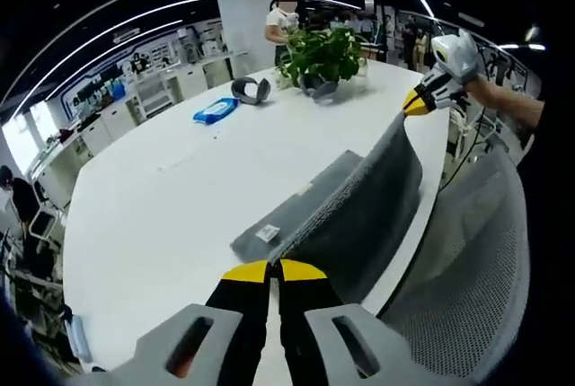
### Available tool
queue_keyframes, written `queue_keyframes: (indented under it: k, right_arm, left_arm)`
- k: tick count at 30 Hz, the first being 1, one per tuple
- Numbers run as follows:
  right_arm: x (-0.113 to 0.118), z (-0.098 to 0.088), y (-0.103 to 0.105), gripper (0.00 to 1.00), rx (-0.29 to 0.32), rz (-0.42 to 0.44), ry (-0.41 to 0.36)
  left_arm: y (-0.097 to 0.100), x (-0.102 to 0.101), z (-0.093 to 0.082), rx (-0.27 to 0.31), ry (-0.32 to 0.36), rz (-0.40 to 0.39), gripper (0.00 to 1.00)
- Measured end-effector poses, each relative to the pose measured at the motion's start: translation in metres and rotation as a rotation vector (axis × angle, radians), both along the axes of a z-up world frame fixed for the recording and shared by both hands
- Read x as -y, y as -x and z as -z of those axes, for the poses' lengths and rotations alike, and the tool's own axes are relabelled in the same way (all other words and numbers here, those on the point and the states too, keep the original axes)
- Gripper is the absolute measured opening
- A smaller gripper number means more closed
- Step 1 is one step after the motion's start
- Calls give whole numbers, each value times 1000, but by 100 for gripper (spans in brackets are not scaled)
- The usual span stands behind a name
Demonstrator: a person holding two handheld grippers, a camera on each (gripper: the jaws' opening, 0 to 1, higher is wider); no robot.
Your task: Fold the towel on the table until its edges align and the towel forms a compact rectangular stack.
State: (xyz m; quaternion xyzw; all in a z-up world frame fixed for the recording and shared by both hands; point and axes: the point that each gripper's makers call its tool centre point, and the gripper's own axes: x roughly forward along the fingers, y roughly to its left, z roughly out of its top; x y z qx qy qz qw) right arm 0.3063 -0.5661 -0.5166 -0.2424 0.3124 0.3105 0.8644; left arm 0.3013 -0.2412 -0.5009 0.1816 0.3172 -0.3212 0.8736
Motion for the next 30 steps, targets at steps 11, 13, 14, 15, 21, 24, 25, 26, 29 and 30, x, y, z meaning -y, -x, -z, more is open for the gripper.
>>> queue_keyframes:
  k: [11,13,14,15,21,24,25,26,29,30]
  right_arm:
    - [1,21,-29,0,-56,4,-27]
    - [0,27,-34,0,-74,0,-27]
    - [-1,31,-36,0,-83,-3,-26]
    - [-2,33,-38,0,-89,-3,-27]
    - [-6,49,-47,0,-132,-6,-19]
    - [-5,53,-49,0,-144,1,-19]
    - [-5,54,-50,0,-146,4,-17]
    - [-4,55,-51,0,-149,7,-16]
    - [-3,58,-53,0,-155,15,-14]
    - [-3,58,-54,0,-157,17,-12]
  left_arm:
    - [-27,1,18,-23,0,3,2]
    - [-31,0,24,-36,-6,3,2]
    - [-32,-1,26,-38,-9,2,2]
    - [-34,-2,29,-43,-10,-1,2]
    - [-40,-5,39,-65,-13,-8,2]
    - [-46,-5,43,-68,-27,-5,2]
    - [-48,-5,45,-67,-29,-4,2]
    - [-50,-4,47,-70,-34,-3,2]
    - [-56,-3,52,-70,-49,3,2]
    - [-57,-3,54,-73,-53,5,2]
